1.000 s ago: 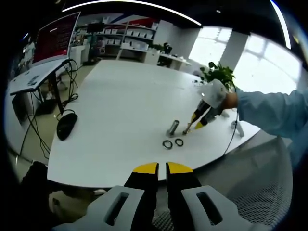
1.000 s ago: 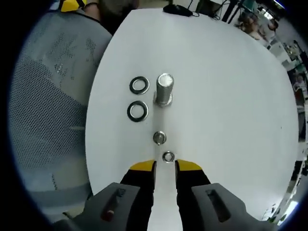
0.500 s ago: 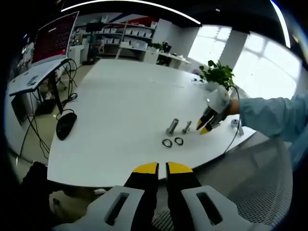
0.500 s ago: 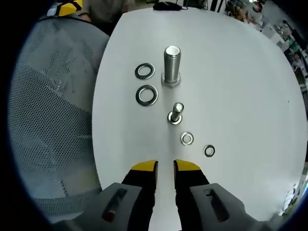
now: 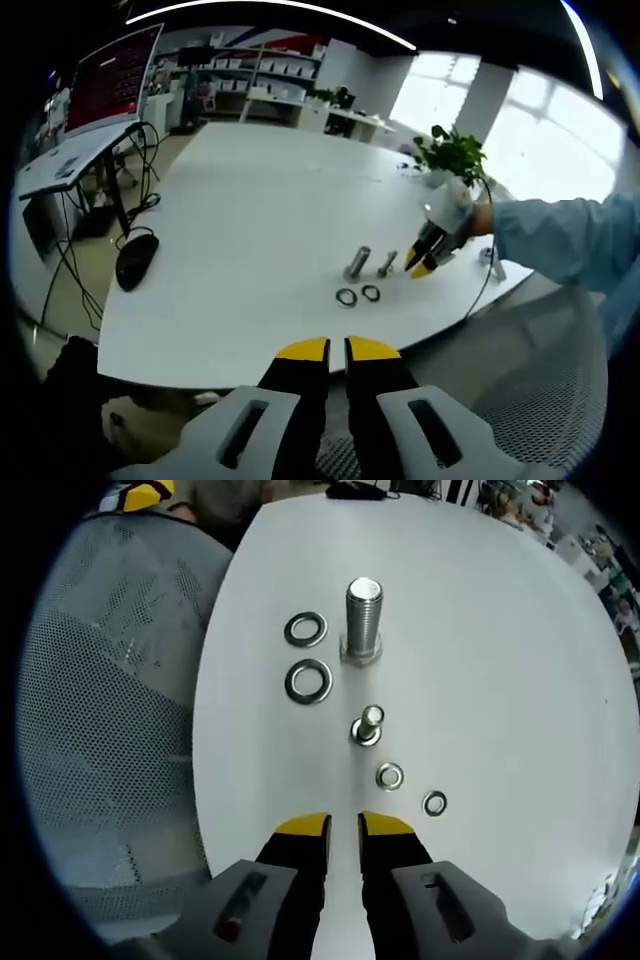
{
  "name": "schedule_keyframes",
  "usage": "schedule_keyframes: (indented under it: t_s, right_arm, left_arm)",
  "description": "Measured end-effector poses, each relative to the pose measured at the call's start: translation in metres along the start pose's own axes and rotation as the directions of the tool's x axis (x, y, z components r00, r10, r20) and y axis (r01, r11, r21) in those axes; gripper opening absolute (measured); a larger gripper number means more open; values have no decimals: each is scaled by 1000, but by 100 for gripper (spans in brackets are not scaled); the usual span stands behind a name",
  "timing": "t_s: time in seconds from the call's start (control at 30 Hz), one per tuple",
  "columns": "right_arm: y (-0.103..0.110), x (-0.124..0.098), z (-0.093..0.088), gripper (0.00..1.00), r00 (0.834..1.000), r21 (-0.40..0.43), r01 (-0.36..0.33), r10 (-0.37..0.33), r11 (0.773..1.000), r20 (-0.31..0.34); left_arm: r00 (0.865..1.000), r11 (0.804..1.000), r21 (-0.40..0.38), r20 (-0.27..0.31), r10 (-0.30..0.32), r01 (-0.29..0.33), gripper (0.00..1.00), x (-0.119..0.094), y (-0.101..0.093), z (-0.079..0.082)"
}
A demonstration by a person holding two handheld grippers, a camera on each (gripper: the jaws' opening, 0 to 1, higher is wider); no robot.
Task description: Place the washer onto the threaded stud by aligning its center hole with the stud, sliding it down to the base, and recovering from edge contact or off-axis alignment until the washer reaches the visible bottom stop.
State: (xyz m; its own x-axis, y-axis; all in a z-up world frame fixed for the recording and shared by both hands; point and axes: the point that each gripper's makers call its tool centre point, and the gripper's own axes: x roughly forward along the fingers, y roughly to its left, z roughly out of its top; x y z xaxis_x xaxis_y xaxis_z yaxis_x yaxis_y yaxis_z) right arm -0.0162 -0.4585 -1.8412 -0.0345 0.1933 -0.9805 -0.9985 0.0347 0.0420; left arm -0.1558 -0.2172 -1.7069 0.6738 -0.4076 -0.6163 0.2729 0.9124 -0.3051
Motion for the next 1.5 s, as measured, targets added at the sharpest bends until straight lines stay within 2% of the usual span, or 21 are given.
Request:
schedule_keyframes:
  t_s: [0.37,0.47,0.8,0.93,1.13,1.23,1.43,1.5]
  right_arm:
    - [-6,0,4,15,1000,11,14,-14,1000,21]
    - [-1,1,4,15,1000,4,-15,15,1000,8]
    - [-8,7,9,16,1000,-18,11,-11,1000,-8]
    - [-9,8,10,16,1000,-25,-1,0,1000,-12]
    - [-22,7,17,16,1000,-21,29,-29,999,8]
    - [-28,9,20,20,998,-35,55,-54,998,13]
    - [-25,19,23,21,999,-73,40,-39,997,16]
    - [-26,19,22,20,999,-53,37,-36,998,14]
  left_arm:
    - [1000,1000,-1,3,0,0,3,0,-1,0]
    - [1000,1000,-3,3,2,-2,3,0,0,0]
    - [1000,1000,-5,7,2,-2,3,0,0,1]
    - [1000,1000,-2,7,4,-4,3,0,0,1]
    - [1000,1000,-8,23,7,-7,3,-1,1,3]
    - [1000,1000,-6,17,9,-9,3,-1,1,2]
    - [1000,1000,-8,18,11,-11,3,-1,1,3]
    - [999,1000,-12,30,10,-10,3,-1,2,5]
